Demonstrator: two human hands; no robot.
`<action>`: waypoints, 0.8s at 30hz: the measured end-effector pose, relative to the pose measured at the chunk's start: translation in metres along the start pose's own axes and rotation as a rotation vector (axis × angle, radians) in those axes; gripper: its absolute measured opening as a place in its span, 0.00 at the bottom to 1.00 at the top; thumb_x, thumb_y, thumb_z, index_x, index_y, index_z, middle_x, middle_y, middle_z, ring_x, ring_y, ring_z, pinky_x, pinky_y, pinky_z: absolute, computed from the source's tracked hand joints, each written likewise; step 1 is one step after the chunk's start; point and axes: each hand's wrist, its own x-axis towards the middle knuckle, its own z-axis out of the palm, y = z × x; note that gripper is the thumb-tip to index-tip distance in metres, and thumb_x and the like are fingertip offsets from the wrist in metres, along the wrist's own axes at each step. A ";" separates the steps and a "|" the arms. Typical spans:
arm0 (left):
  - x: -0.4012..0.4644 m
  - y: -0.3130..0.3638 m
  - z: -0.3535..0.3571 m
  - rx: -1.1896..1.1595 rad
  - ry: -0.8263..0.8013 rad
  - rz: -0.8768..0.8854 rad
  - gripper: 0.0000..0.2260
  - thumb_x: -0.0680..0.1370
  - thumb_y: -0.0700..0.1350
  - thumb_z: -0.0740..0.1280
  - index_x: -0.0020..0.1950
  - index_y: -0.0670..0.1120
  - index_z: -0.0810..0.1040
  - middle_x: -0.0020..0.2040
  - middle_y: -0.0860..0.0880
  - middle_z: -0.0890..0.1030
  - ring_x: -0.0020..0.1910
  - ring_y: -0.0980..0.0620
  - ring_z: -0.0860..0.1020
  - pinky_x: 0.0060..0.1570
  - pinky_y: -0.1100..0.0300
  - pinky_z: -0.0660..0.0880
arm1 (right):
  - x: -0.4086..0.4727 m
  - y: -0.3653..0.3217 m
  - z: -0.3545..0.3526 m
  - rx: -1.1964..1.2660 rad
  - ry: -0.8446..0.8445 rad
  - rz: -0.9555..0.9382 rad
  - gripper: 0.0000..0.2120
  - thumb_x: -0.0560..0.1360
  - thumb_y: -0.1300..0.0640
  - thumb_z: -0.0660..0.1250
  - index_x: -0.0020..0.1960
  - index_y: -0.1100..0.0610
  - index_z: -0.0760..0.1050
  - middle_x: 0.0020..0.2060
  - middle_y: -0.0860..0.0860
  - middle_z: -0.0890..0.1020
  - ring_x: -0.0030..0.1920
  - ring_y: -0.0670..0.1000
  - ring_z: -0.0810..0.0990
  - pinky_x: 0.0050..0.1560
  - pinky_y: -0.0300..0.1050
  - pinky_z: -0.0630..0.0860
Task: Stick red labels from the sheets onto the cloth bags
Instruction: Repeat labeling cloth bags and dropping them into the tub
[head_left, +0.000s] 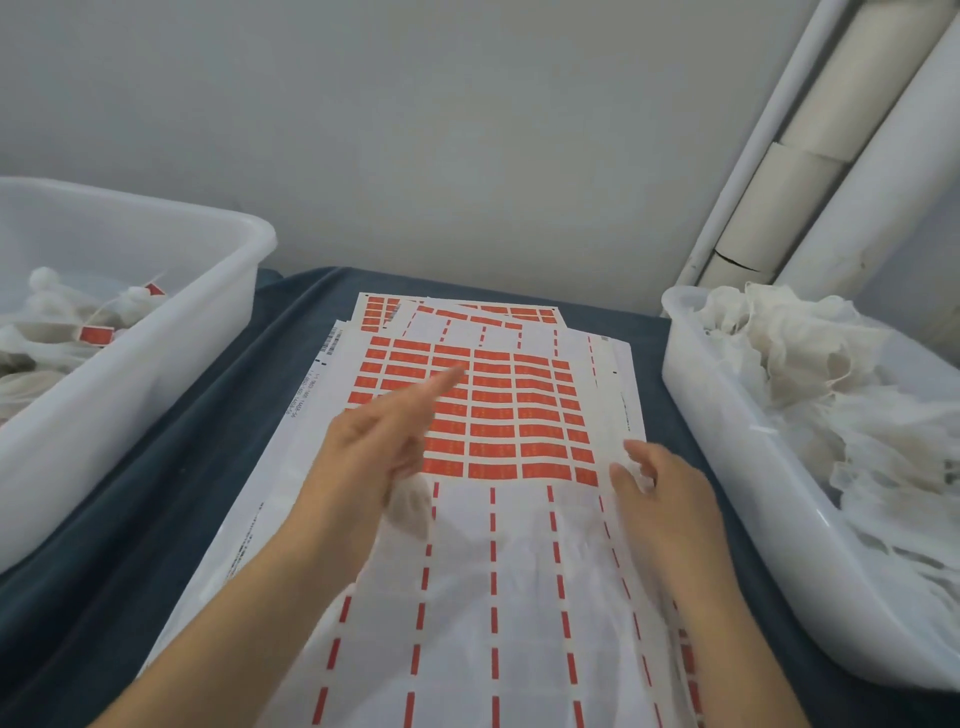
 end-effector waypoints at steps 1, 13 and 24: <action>0.003 -0.001 0.007 0.205 -0.025 0.041 0.16 0.60 0.63 0.68 0.46 0.63 0.81 0.41 0.60 0.81 0.37 0.60 0.78 0.43 0.68 0.75 | 0.003 0.003 0.000 -0.054 -0.011 0.026 0.19 0.76 0.47 0.63 0.65 0.49 0.69 0.64 0.50 0.74 0.61 0.52 0.75 0.61 0.51 0.71; 0.021 -0.078 0.083 1.138 -0.192 0.269 0.21 0.77 0.58 0.61 0.69 0.56 0.67 0.63 0.57 0.70 0.61 0.56 0.68 0.64 0.60 0.64 | 0.015 0.013 -0.009 0.427 -0.051 0.140 0.21 0.73 0.54 0.70 0.63 0.46 0.68 0.52 0.45 0.77 0.42 0.42 0.77 0.35 0.38 0.73; 0.023 -0.078 0.077 1.021 -0.113 0.280 0.24 0.75 0.59 0.62 0.70 0.58 0.65 0.64 0.59 0.69 0.62 0.57 0.67 0.66 0.60 0.65 | 0.013 0.010 -0.016 0.527 -0.320 0.173 0.13 0.69 0.52 0.74 0.49 0.44 0.73 0.42 0.44 0.82 0.36 0.50 0.84 0.33 0.43 0.79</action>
